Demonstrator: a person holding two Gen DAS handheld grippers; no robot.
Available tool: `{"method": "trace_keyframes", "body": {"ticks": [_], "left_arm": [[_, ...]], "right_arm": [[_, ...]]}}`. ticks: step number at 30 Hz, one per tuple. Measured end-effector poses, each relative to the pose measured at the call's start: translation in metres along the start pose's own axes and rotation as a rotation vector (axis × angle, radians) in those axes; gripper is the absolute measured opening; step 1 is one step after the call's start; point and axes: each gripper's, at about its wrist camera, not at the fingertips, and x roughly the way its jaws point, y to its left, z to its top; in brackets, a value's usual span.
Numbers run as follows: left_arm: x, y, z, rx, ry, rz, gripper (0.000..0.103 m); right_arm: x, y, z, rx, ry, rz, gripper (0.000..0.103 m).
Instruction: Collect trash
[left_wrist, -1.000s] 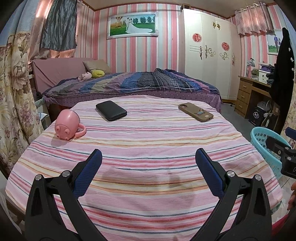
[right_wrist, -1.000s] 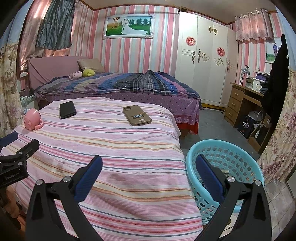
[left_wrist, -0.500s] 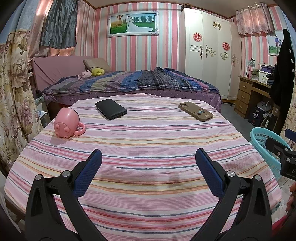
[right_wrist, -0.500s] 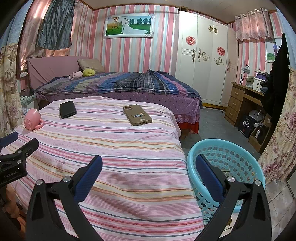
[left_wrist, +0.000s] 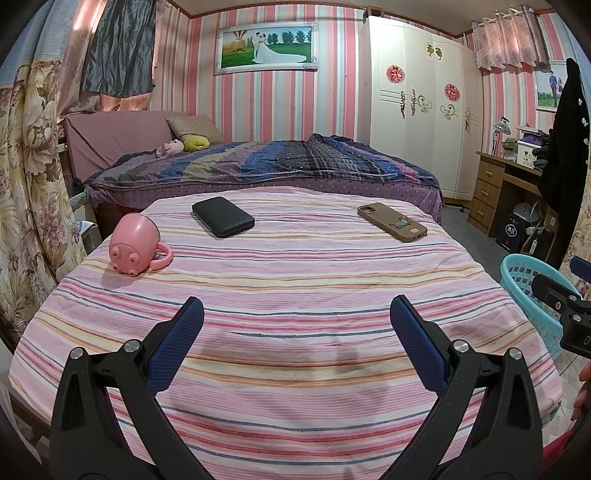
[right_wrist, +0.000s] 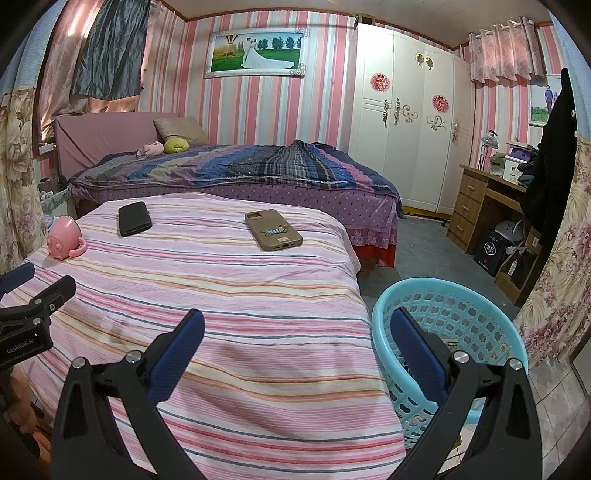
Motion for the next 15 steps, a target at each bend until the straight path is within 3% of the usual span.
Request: {"method": "trace_keyframes", "body": {"ticks": [15], "left_arm": [[0.0010, 0.0025, -0.0012, -0.002, -0.003, 0.001, 0.098]], "right_arm": [[-0.0008, -0.0013, 0.0001, 0.000, 0.001, 0.000, 0.098]]}}
